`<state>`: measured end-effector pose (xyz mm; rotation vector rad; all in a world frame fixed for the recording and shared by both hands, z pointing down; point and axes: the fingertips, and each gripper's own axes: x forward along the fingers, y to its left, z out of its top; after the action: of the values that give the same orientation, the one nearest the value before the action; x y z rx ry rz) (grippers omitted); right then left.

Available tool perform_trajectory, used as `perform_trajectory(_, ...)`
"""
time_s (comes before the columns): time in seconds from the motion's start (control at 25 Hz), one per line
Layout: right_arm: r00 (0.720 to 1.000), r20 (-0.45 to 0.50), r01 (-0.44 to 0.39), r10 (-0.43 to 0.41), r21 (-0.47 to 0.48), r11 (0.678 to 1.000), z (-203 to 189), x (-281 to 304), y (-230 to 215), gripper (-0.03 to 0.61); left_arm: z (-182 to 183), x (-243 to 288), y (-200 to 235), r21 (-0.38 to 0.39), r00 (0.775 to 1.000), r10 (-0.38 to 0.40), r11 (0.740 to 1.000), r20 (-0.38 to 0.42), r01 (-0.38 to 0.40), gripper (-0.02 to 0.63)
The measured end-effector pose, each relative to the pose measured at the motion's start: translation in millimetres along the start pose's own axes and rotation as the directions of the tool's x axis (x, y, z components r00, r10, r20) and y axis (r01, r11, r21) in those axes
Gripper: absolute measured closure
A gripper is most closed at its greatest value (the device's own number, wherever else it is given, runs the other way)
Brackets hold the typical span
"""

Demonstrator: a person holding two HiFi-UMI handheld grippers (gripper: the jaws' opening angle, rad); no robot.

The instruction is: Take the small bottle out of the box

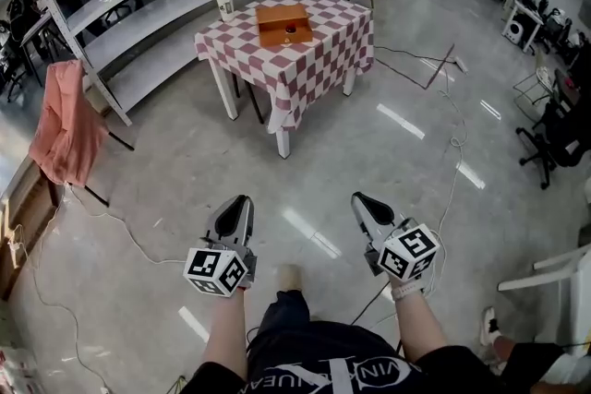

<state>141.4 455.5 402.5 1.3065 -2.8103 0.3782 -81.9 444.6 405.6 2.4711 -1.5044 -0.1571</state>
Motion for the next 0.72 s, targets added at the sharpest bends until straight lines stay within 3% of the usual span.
perform_trajectory(0.72, 0.996, 0.027, 0.082, -0.083, 0.046, 0.996, 31, 111, -64, 0.571, 37, 110, 81, 0.017, 0.998, -0.059, 0.998, -0.019, 0.060, 0.578)
